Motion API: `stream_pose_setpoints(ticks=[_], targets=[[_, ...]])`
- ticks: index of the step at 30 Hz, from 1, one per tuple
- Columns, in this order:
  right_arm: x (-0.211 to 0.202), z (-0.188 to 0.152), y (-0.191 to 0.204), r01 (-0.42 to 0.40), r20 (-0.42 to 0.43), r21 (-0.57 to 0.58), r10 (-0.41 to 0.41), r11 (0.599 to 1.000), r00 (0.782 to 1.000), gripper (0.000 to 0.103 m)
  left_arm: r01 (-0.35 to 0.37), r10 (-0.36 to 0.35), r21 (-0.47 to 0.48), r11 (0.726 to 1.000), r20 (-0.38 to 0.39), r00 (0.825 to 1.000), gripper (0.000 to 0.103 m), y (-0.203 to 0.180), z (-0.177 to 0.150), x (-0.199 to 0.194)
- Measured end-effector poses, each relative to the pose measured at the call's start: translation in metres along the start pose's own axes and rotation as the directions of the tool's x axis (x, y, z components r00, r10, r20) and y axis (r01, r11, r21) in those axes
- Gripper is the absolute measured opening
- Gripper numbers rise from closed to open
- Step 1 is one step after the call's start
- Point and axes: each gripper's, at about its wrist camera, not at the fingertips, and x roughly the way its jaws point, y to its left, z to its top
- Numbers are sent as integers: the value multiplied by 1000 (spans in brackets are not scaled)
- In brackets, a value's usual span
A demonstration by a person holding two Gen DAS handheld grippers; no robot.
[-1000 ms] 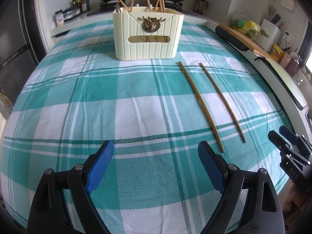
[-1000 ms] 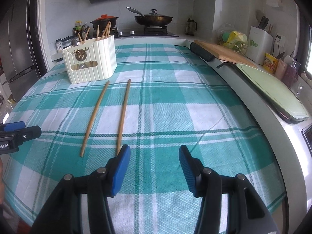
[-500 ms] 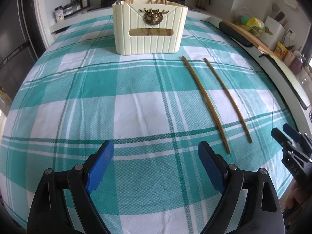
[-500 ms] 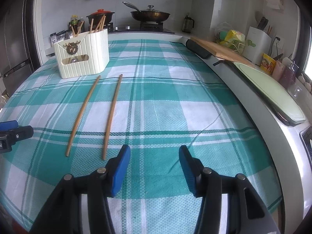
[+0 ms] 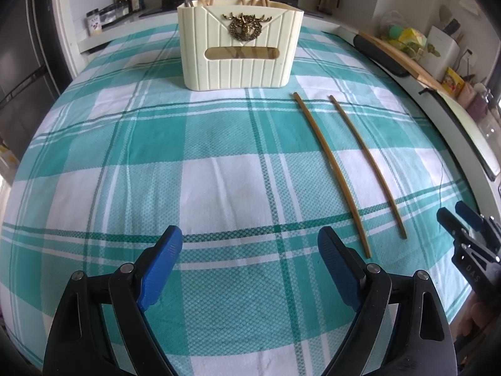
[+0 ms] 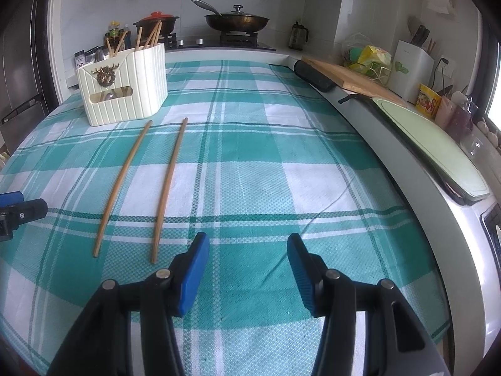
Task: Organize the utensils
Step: 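Withdraw both open tools from the holder back over the last two chopsticks, then grasp a wooden chopstick with the left tool while the right tool grasps the other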
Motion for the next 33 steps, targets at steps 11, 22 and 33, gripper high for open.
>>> stream_pose_setpoints(ticks=[11,22,33], targets=[[10,7,-3,-32,-9,15,32,999,999,53,43,-43,-29,999,-4,999,89,-6,20,15],[49,82,2,-231,-49,3,231,973,972,53,63,-64,-30,998,-52,997,89,-42,83,76],[100,114,25,-349,-160,38,351,936,923,53,-36,35,116,993,17,999,49,-71,66,85]])
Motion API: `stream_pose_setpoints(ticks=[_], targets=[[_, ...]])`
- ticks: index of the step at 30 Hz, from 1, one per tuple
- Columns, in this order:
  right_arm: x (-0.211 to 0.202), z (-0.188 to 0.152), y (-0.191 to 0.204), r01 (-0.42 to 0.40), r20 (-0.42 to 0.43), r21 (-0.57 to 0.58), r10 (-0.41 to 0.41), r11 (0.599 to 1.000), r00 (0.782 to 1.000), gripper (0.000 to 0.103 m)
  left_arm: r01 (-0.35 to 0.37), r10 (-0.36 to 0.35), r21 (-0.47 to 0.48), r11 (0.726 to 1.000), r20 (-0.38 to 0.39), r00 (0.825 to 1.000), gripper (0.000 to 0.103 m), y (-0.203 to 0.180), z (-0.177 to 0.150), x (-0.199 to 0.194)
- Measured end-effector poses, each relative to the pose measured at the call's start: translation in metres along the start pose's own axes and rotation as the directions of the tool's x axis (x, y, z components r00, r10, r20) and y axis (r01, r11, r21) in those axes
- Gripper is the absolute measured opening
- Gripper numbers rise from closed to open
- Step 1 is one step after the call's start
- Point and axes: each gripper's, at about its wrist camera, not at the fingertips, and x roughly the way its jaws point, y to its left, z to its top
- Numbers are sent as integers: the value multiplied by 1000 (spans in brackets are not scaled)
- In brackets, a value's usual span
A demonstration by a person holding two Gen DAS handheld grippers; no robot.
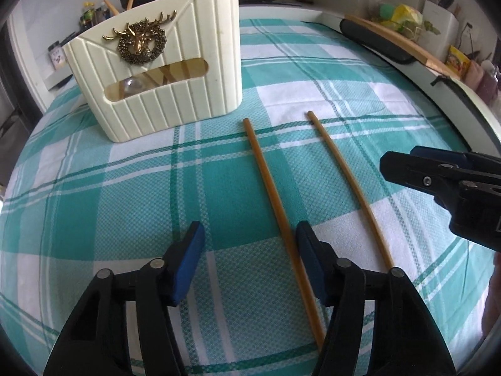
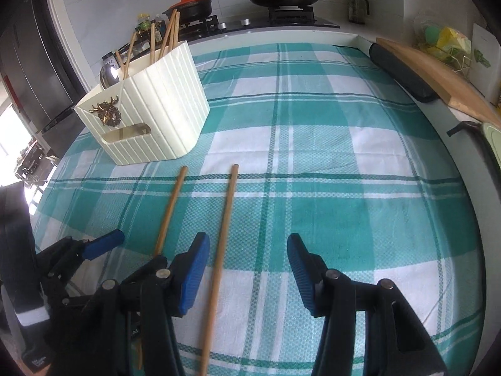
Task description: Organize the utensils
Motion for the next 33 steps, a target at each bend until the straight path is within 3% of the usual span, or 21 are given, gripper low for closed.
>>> stream_pose_setpoints(ticks=[3,5,8,12,13,15,17,25,28,31,32,33], targets=[[3,-8,6,-14,-16,-6,13,1000,1000,52,-13,13,3,1000,11,1000,24,2,-1,-2],[4,-15,11,-13,-27,-9,13,1000,1000,53,-21,21,-6,1000,13,1000,15,8,-2,-3],[4,-25,20,-2,-35,-25,1,1000,999,53,-34,34,-18,999,10,999,8,21,-5,-6],[5,-46,36,44,-30,-81,-46,996,998,51,-56,56,-37,998,1,998,6,46,-17,-15],[3,-51,40,71,-19,-102,-73,992,997,46,-60,60,-41,997,-2,998,6,52,-20,-17],[-1,-60,46,115,-3,-128,-117,985,993,18,-62,62,-48,997,-12,998,6,64,-27,-22],[-6,-67,48,117,-3,-126,-118,985,993,9,-64,63,-53,997,-21,998,6,76,-36,-29],[-34,-106,57,109,-48,-163,-118,981,992,9,-22,17,-83,996,-65,998,6,121,-71,-52],[-34,-102,53,83,-80,-149,-96,985,992,10,6,-14,-95,995,-82,997,8,131,-74,-56],[-32,-84,43,37,-91,-89,-45,995,995,23,37,-46,-100,994,-91,995,37,139,-67,-56],[-31,-76,39,13,-96,-67,-19,998,995,33,46,-55,-104,994,-87,995,50,141,-63,-56],[-29,-67,34,-6,-102,-48,1,999,995,38,56,-65,-104,993,-84,994,56,144,-59,-57]])
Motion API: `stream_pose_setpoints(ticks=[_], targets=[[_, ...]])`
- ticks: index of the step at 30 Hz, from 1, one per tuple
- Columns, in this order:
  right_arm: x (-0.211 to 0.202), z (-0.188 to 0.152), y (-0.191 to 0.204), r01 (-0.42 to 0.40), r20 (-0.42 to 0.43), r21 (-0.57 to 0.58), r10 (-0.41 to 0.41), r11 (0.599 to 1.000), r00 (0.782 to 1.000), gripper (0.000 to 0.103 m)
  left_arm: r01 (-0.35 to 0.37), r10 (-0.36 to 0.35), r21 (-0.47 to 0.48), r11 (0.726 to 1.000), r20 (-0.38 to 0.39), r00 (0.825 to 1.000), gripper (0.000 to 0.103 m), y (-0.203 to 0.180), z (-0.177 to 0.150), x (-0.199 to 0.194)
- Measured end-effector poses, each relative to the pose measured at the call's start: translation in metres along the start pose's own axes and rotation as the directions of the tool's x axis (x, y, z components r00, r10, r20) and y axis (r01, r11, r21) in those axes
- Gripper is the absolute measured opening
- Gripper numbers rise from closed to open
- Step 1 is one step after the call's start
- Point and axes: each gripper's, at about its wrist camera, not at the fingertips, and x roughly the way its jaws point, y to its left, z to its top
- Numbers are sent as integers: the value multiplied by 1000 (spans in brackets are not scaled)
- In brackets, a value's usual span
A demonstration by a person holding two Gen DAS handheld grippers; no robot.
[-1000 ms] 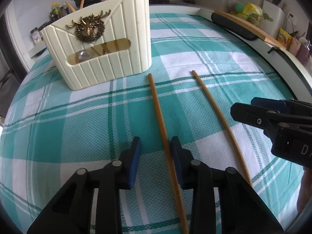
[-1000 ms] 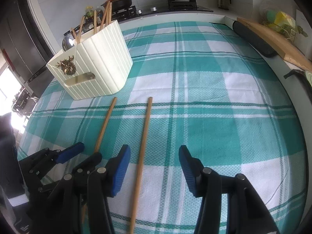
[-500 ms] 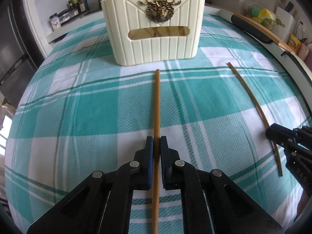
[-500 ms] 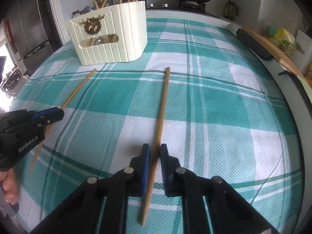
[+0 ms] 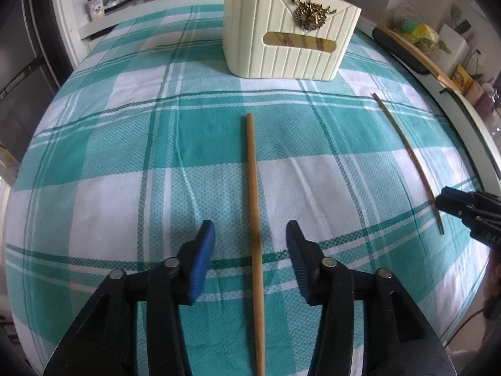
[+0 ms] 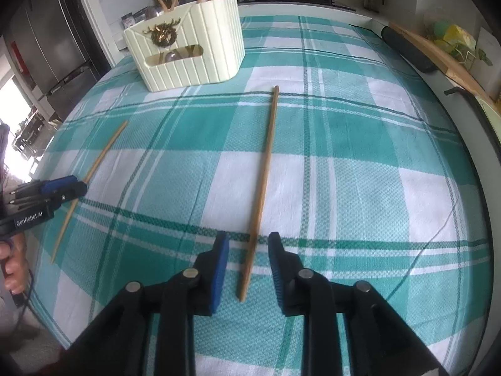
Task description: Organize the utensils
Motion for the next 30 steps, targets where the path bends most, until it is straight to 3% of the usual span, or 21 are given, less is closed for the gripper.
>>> stream_pose_setpoints(ticks=[3,6,11,13,14,15,16,17,18,24,30], targets=[[8,32,-7,4,-11,4,-4,1000,1000,38,5,-5,27,1000,-11,1000,63,2,17,1],[26,65,-7,25,-33,-28,-26,999,999,39,-35,36,78,996,-13,999,68,-1,33,11],[73,107,-7,72,-82,-31,-75,997,994,39,-69,80,131,989,-83,993,67,-6,53,40],[83,121,-5,106,-61,-48,-109,993,992,39,-83,100,162,983,-100,990,65,-10,58,49],[87,127,-3,125,-67,-62,-129,990,989,39,-76,93,164,984,-98,991,61,-10,59,50],[90,132,-2,134,-64,-69,-138,989,988,36,-64,81,162,985,-104,991,51,-10,61,50],[91,135,-1,150,-56,-68,-154,986,986,28,-51,68,159,986,-105,992,41,-11,62,50],[92,137,-1,160,-51,-66,-163,985,985,12,-52,69,162,985,-101,993,21,-12,63,49],[92,138,-1,152,-50,-59,-155,987,987,7,-52,69,168,984,-98,993,9,-13,63,49],[63,130,-5,63,26,4,-63,998,998,6,-30,36,137,990,-42,998,5,-10,62,37],[-23,119,11,-43,197,-20,46,999,979,6,0,-13,106,994,129,992,5,-6,66,-32]])
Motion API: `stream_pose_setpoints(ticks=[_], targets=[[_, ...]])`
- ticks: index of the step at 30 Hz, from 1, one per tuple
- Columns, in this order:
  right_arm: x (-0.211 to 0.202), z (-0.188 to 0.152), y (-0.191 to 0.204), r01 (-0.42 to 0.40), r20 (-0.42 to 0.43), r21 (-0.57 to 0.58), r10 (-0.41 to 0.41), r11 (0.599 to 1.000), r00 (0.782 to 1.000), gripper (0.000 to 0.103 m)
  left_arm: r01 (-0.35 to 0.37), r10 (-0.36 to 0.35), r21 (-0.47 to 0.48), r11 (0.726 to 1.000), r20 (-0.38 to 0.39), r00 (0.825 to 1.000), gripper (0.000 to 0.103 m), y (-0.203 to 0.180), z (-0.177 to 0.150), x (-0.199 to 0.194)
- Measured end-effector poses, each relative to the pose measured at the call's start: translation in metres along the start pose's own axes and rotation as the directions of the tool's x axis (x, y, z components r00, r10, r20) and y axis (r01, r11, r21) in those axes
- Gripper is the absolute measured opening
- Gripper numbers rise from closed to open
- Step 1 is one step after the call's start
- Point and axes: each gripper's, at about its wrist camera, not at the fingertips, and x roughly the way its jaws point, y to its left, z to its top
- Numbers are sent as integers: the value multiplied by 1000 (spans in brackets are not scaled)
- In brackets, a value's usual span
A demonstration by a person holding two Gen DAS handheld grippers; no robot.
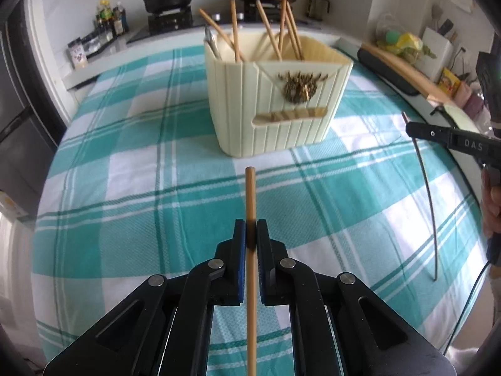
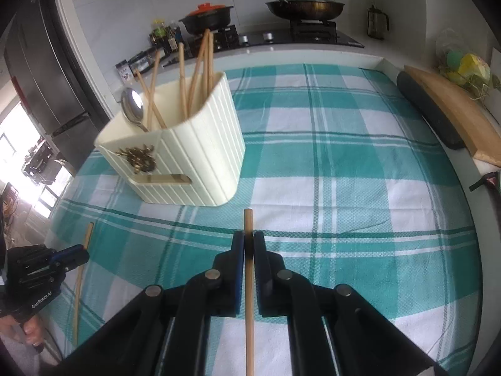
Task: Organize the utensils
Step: 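Lift and carry the chopstick into the holder with the left tool while the right tool does the same, then open both tools to release the chopsticks into the holder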
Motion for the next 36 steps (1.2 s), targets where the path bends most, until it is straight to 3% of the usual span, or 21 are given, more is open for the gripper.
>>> stream_pose_setpoints(ticks=[6,10,15,20,28,32,36], targets=[[-78,-4,23,-45,161,-52,53,998,985,6,49,-45,-24,999,162,986,5,5,6,-72],[-116,-11,39,-26,280,-95,52,995,959,6,84,-72,-38,996,252,965,5,7,7,-105],[-134,-1,53,6,383,-111,37,994,923,6,115,-85,-69,991,335,938,5,11,16,-125],[-144,35,59,12,446,-98,33,995,895,6,150,-103,-91,985,391,914,4,22,45,-145],[-165,127,77,12,534,-140,65,990,843,6,145,-85,-77,986,518,851,4,31,130,-189],[-148,155,91,34,533,-182,70,983,843,6,124,-59,-94,988,508,859,4,34,169,-166],[-106,171,91,48,492,-196,56,979,869,6,95,-37,-113,989,436,899,4,35,194,-118]])
